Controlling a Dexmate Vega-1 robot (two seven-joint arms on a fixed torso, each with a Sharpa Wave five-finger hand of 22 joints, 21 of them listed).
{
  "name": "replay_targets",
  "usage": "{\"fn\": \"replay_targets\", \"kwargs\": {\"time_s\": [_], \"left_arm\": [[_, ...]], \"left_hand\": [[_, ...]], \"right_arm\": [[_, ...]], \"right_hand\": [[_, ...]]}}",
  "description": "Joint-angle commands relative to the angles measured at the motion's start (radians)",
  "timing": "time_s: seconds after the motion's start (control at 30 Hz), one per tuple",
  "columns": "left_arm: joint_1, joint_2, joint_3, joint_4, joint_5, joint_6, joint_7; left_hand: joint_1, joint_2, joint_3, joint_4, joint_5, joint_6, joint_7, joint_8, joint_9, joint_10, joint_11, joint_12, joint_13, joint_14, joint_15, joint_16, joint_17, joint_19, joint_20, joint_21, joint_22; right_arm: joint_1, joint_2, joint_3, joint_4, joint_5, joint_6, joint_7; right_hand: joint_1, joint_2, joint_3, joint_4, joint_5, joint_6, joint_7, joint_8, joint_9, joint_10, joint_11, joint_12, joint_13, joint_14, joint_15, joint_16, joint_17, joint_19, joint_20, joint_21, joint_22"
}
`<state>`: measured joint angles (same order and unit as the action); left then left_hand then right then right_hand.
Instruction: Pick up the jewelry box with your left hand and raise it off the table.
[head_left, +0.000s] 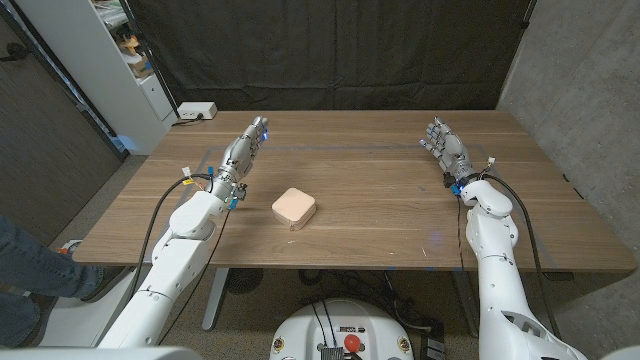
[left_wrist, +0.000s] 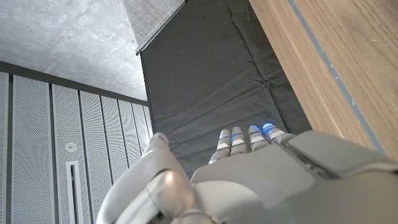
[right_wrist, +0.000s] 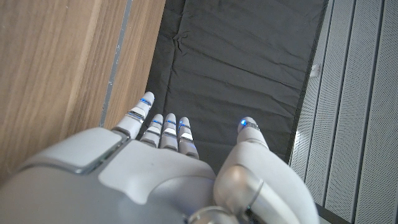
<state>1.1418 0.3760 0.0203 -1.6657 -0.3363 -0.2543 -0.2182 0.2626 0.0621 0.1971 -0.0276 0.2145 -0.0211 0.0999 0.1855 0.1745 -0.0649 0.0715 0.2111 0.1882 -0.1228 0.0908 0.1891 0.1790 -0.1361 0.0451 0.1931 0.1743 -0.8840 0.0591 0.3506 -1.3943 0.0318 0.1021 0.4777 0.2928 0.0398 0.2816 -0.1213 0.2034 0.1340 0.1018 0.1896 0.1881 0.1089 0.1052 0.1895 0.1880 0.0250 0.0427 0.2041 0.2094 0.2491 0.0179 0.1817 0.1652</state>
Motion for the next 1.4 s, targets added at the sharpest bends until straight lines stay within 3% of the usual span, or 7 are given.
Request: {"fn": "replay_targets", "kwargs": {"time_s": [0.03,1.4], "left_arm": [[0.017,0.004,-0.005,-0.019,-0.009,-0.024,-0.019],[0.060,0.017,-0.031,-0.042,-0.044,-0.077,-0.082]], "left_hand": [[0.007,0.003,0.001,-0.008,0.001,0.006,0.003,0.005,0.003,0.005,0.000,0.004,0.004,0.007,0.000,0.005,0.004,-0.004,0.007,0.006,0.003],[0.006,0.005,-0.003,-0.014,0.000,0.011,0.002,0.004,0.003,0.007,0.002,0.001,0.004,0.009,-0.001,0.002,0.004,-0.003,0.010,0.004,0.003]], "right_arm": [[0.010,-0.003,-0.003,0.015,-0.001,0.010,-0.002],[0.023,0.003,-0.035,0.028,-0.015,0.013,-0.031]], "right_hand": [[0.007,-0.001,0.000,0.001,0.004,0.006,-0.005,0.006,0.002,0.003,0.000,0.007,0.003,0.001,0.011,0.003,0.001,0.003,0.006,0.006,0.004],[0.009,0.001,-0.004,0.000,0.004,0.006,-0.005,0.006,0.002,0.002,0.001,0.007,0.003,0.000,0.010,0.003,0.000,0.001,0.006,0.006,0.004]]}}
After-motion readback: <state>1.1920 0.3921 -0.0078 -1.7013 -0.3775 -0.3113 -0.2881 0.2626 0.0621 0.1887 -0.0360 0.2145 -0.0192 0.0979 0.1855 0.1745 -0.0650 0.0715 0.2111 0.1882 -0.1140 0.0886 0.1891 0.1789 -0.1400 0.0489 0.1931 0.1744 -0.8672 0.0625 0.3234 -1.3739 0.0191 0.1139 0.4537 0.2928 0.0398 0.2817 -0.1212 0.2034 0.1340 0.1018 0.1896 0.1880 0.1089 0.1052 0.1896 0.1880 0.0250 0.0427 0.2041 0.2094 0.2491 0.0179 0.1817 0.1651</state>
